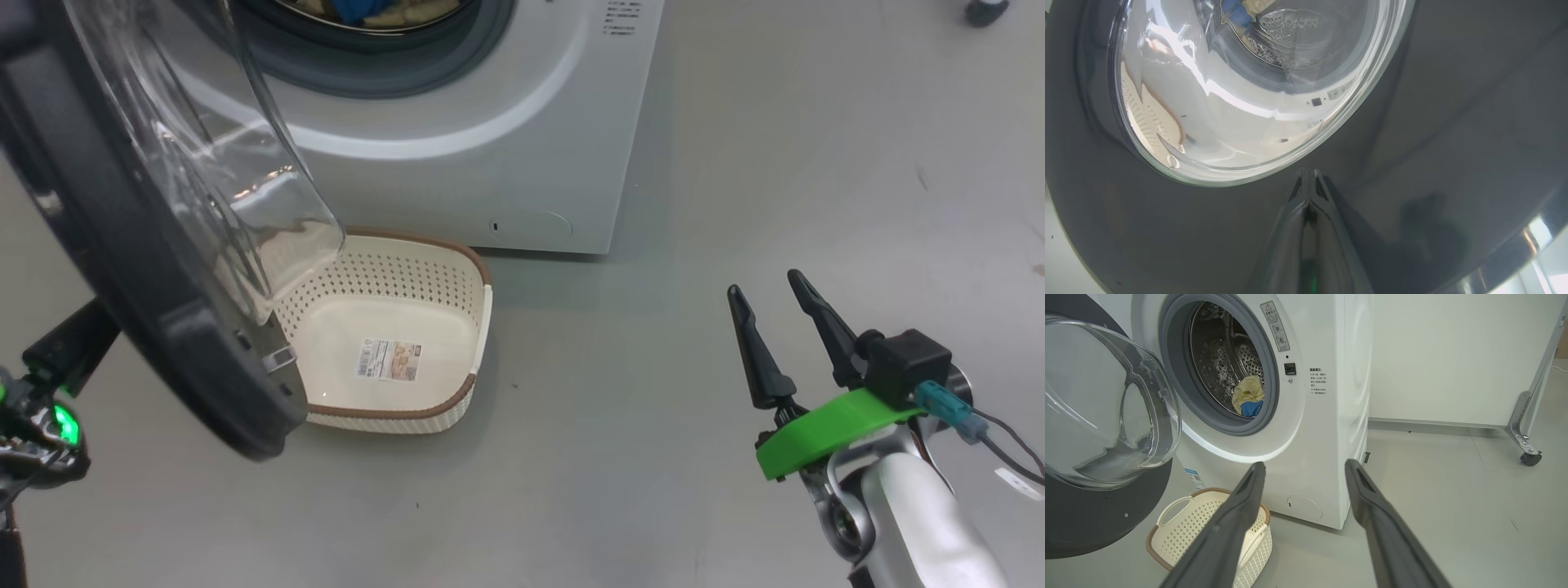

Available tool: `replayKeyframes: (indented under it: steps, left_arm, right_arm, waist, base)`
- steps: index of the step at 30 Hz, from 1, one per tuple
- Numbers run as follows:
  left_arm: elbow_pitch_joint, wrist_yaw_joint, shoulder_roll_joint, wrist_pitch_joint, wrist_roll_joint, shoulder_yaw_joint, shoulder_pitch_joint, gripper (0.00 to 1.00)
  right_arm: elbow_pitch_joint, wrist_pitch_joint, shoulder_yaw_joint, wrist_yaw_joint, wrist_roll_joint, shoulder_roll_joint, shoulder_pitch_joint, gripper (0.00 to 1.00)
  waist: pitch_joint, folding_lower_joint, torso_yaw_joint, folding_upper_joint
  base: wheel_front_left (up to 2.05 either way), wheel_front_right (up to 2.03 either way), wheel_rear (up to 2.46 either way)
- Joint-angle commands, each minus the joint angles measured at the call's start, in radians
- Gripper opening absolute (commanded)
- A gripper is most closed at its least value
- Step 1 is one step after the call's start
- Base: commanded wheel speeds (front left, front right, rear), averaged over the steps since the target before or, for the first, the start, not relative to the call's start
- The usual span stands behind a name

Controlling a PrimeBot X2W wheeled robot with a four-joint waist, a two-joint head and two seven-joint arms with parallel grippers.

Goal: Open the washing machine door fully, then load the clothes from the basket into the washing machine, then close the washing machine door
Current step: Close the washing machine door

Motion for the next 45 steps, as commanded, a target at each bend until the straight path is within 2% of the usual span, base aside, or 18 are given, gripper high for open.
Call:
replayKeyframes:
  steps: [1, 9, 17, 25, 34, 45]
  left_arm:
    - [-0.058, 0.001, 0.011, 0.007, -0.008, 0.012, -0.019, 0.0]
    - [-0.067, 0.003, -0.09, -0.038, -0.006, -0.031, -0.029, 0.0]
    - [-0.007, -0.002, -0.146, -0.1, -0.011, -0.048, -0.086, 0.0]
    - [0.079, -0.007, -0.179, -0.201, -0.021, -0.061, -0.163, 0.0]
    - [0.105, -0.008, -0.193, -0.289, -0.043, -0.121, -0.207, 0.0]
    - [0.026, -0.008, -0.191, -0.325, -0.049, -0.158, -0.106, 0.0]
  right_arm:
    - [-0.038, -0.007, 0.017, 0.0, 0.008, 0.004, -0.007, 1.0]
    - [-0.047, -0.007, 0.01, 0.0, 0.017, 0.004, -0.008, 1.0]
    - [-0.06, -0.007, -0.015, 0.0, 0.024, 0.004, -0.012, 1.0]
    - [-0.069, -0.007, -0.03, 0.0, 0.036, 0.004, -0.012, 1.0]
    - [-0.072, -0.007, -0.037, 0.0, 0.045, 0.004, -0.012, 1.0]
    - [-0.101, -0.007, -0.075, 0.0, 0.048, 0.004, 0.022, 1.0]
  waist:
    - [-0.003, 0.0, -0.024, 0.0]
    - [0.005, 0.0, -0.096, 0.0]
    - [0.028, 0.0, -0.153, 0.0]
    - [0.04, 0.0, -0.195, 0.0]
    - [0.042, 0.0, -0.215, 0.0]
    - [-0.001, 0.0, -0.217, 0.0]
  base:
    - [0.0, 0.0, 0.0]
    - [0.0, 0.0, 0.0]
    - [0.0, 0.0, 0.0]
    - [0.0, 0.0, 0.0]
    - [0.0, 0.0, 0.0]
    - [0.0, 0.0, 0.0]
